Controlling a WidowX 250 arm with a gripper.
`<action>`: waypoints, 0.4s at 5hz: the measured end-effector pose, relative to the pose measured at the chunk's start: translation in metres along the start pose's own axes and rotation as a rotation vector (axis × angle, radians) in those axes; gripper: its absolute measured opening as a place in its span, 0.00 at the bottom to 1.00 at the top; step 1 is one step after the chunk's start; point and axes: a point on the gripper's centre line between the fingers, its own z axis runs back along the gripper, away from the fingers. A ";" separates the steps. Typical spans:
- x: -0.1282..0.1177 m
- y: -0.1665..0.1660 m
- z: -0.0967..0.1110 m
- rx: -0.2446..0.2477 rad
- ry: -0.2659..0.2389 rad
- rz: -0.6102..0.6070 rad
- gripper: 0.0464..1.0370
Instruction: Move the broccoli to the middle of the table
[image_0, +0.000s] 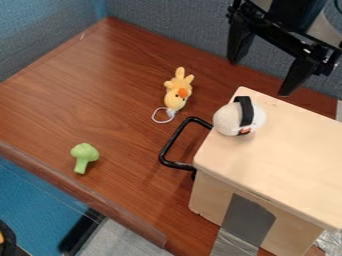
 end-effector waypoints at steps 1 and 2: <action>-0.004 0.000 -0.009 0.008 0.031 -0.004 0.96; -0.027 0.028 -0.012 0.025 0.053 0.048 0.96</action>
